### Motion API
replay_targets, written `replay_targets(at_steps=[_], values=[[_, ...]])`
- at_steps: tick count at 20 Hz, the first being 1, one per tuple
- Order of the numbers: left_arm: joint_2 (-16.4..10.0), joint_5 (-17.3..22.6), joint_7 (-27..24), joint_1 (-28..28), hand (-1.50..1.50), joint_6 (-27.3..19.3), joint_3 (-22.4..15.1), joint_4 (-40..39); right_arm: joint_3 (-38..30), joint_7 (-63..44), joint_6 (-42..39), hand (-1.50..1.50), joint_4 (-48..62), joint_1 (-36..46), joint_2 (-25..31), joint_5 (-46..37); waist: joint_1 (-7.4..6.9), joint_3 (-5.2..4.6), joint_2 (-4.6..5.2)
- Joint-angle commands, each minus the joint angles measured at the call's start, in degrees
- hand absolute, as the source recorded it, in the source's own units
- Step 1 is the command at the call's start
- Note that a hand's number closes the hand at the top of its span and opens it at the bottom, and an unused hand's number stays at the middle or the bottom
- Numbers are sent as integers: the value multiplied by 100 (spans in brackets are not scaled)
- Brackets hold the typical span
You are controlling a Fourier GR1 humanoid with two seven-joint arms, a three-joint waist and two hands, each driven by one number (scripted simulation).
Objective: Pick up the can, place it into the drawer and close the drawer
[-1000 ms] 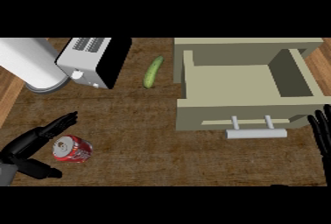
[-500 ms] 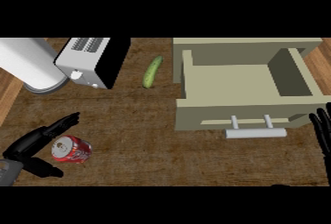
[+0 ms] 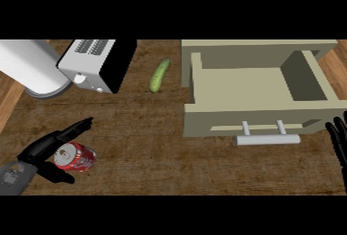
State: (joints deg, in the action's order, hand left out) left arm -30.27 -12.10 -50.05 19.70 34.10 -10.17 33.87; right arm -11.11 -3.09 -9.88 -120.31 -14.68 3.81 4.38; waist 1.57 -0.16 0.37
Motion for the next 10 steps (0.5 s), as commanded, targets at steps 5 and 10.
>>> replay_targets(at_steps=[5, 10], values=[[234, -48, -896, 329, -150, 714, -257, -589, -144, 29, -24, -150, -93, -70, -16, 133, -8, 2, -3], [315, 3, -943, 444, -150, 740, -365, -710, -95, -41, -39, -150, -91, -32, 0, 60, -31, 3, -4]])
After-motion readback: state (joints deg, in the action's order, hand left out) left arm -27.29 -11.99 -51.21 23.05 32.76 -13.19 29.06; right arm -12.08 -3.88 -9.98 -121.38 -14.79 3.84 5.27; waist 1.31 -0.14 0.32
